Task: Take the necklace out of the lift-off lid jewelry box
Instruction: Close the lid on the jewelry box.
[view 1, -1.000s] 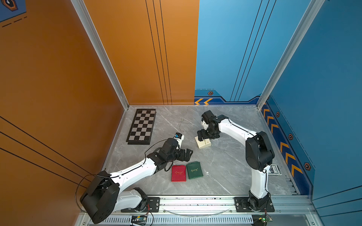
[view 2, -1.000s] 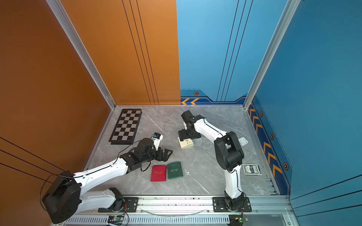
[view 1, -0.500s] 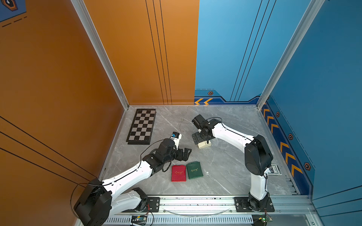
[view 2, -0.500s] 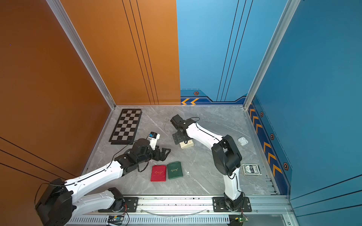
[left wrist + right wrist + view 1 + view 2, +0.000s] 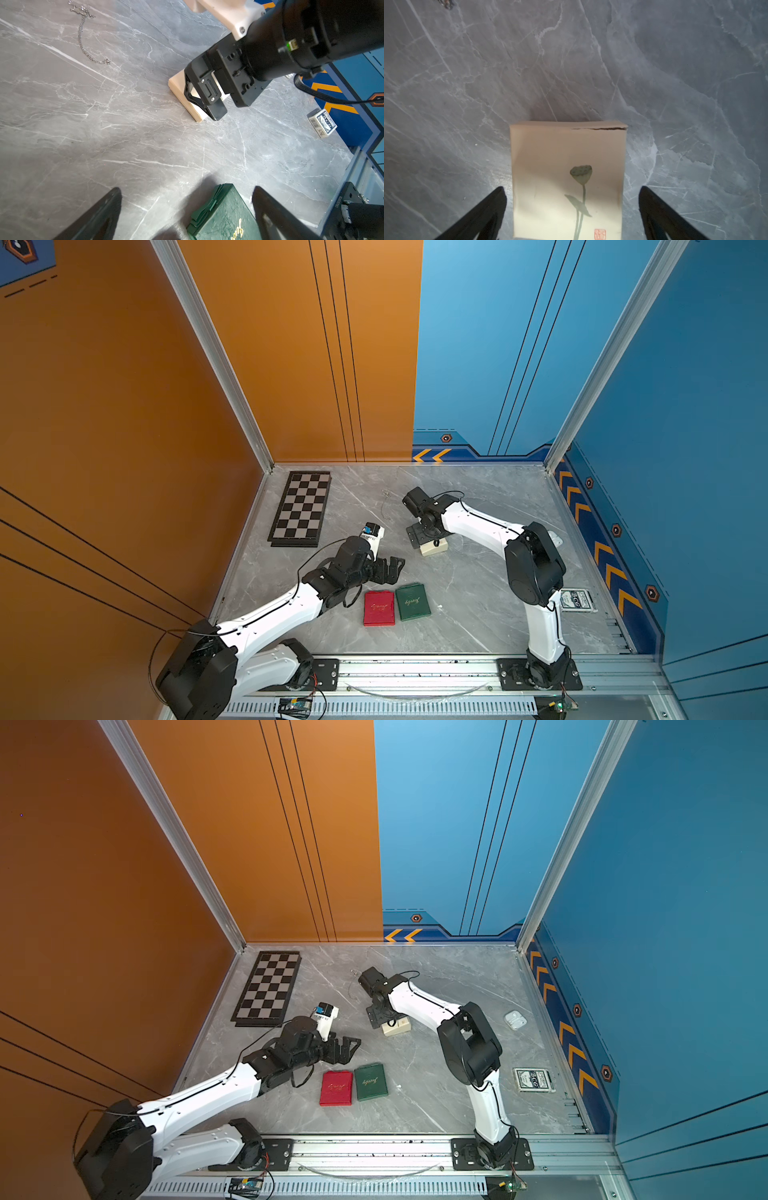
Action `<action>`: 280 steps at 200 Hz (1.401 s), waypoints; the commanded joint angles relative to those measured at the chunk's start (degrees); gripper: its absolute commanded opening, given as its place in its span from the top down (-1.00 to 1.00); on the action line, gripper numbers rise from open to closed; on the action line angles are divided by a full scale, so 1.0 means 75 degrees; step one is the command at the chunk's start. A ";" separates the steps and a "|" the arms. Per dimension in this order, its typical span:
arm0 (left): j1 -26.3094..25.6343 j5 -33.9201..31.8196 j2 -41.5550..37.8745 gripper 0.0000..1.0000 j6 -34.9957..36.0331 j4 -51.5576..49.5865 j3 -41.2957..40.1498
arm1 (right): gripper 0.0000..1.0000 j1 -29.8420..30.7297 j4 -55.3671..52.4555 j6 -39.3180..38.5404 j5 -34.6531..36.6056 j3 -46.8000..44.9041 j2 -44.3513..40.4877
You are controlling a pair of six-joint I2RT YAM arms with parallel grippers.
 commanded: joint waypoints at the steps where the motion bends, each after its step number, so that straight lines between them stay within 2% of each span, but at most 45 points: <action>1: 0.0083 -0.0080 -0.0105 -0.97 -0.0026 -0.0136 -0.0097 | -1.00 0.0029 -0.0049 -0.0100 0.0162 0.0270 0.0108; 24: 0.0102 -0.0063 -0.0123 -0.97 -0.0021 -0.0135 -0.0101 | -1.00 0.0250 -0.0047 -0.0094 0.0142 0.0301 0.0374; 128: 0.0153 -0.0013 -0.0096 -0.97 -0.0004 -0.0139 -0.0131 | -1.00 0.0249 -0.0107 -0.0042 0.0344 0.0364 0.0572; 202: 0.0159 0.0002 -0.0132 -0.97 -0.0016 -0.0136 -0.0136 | -0.84 0.0160 -0.0154 0.0016 0.0404 0.0311 0.0425; 246: 0.0159 0.0026 -0.0110 -0.97 -0.0013 -0.0109 -0.0117 | -0.80 0.0135 -0.0199 0.0033 0.0123 0.0241 0.0208; 250: 0.0154 0.0027 -0.0097 -0.97 -0.0009 -0.0104 -0.0112 | -0.80 -0.0094 -0.0201 0.0036 0.0104 0.0236 0.0208; 280: 0.0159 0.0068 -0.0038 -0.97 -0.0037 -0.0056 -0.0093 | -0.79 -0.0283 -0.0201 0.0027 -0.0261 0.0141 -0.0235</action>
